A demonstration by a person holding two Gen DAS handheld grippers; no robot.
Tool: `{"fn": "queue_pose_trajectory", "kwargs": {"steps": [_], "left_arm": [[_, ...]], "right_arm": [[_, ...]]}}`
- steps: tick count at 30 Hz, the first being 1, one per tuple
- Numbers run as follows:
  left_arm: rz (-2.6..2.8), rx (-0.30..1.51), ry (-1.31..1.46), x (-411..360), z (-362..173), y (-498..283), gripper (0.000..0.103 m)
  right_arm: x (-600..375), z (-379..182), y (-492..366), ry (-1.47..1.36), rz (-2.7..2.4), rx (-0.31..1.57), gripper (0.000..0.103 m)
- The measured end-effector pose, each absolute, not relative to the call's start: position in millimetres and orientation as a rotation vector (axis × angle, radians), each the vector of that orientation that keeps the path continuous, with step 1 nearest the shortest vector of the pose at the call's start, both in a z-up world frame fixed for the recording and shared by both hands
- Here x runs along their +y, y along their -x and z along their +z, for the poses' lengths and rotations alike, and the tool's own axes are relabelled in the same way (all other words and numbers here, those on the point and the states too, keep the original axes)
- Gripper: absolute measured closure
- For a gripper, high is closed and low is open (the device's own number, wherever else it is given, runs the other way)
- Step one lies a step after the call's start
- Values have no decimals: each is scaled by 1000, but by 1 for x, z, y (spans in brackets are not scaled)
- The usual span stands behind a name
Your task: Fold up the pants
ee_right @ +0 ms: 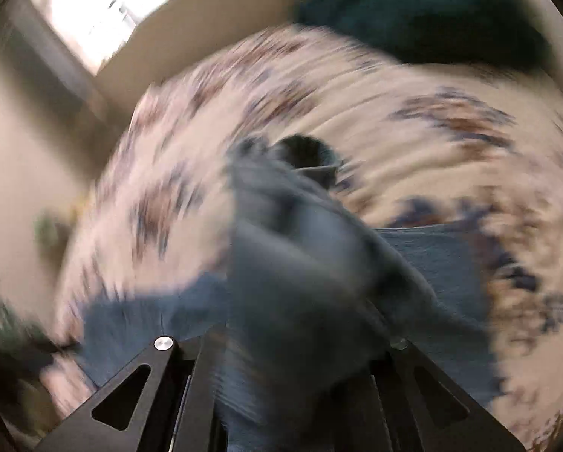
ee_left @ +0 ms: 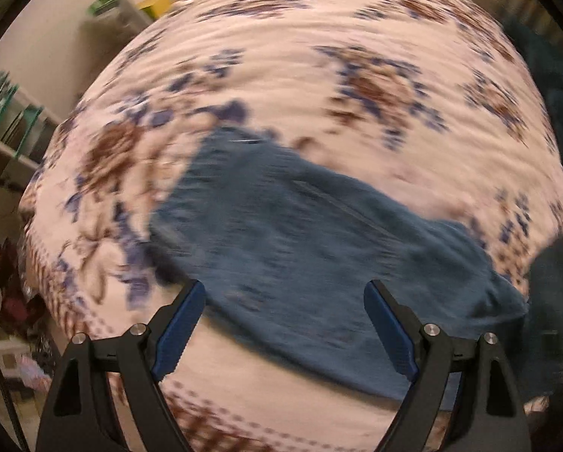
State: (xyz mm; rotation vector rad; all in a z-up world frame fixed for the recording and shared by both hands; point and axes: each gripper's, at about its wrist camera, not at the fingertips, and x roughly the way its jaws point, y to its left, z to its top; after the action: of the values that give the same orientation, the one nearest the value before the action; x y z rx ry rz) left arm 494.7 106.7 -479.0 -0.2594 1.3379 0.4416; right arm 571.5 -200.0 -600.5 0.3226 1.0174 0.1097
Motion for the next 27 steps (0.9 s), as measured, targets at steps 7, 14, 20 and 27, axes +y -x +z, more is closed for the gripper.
{"fn": "queue_pose_trajectory", "kwargs": {"steps": [7,14,20,27], "left_arm": [[470,1359,297,160,-494,-477,17],[374,1367,345,160,-495,-489,17],[96,1409,480,112,-505,-527,17],[-93,1572,116,-13,-577,-562,17]], "right_arm": [[-35,-679,-537,128,188,1168,83],[-44,-640,-529,-186,458,1310,13],[-164,-597,-503,-572,257,1318,13],[-281,-667,-485,-554,-147,1461,13]]}}
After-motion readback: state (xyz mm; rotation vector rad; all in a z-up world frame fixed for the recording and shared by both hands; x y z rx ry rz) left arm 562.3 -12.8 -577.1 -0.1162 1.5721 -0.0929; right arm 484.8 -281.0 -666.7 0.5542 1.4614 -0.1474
